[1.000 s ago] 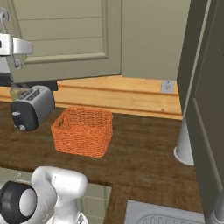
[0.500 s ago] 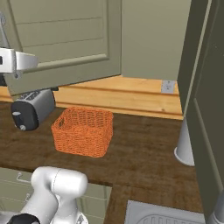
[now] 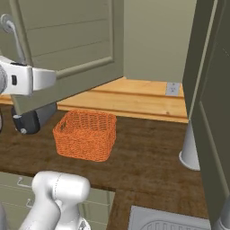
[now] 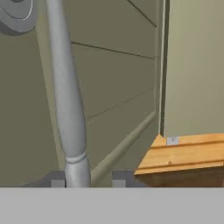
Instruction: Open the cabinet, pick up the bread from the cabinet and place it in the basket. Then move the basket to the dining counter.
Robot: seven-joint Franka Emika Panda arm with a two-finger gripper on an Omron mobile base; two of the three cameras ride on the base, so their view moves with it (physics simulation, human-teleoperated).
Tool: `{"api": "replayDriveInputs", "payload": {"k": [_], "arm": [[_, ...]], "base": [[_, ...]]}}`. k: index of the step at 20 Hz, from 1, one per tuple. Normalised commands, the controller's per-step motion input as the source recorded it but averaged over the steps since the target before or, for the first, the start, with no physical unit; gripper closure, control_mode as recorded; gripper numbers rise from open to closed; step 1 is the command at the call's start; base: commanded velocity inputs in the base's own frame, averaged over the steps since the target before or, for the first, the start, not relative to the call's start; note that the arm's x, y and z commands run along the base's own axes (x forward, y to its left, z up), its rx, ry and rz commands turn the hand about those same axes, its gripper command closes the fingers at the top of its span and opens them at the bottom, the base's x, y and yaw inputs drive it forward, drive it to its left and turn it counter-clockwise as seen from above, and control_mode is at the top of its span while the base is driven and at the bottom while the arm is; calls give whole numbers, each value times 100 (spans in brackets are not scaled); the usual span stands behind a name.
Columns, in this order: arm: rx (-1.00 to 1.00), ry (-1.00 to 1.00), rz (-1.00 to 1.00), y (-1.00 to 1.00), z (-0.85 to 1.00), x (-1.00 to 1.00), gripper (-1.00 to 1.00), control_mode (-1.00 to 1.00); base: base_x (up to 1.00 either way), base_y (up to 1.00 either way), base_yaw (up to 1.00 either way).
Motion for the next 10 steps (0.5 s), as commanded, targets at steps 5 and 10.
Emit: {"api": "replayDriveInputs", "payload": {"k": [5, 10], "arm": [[3, -7, 0, -100, 0, -38, 100, -100], [2, 0, -3, -100, 0, -5, 100, -100]], "base": [[0, 0, 0], [0, 0, 0]]}}
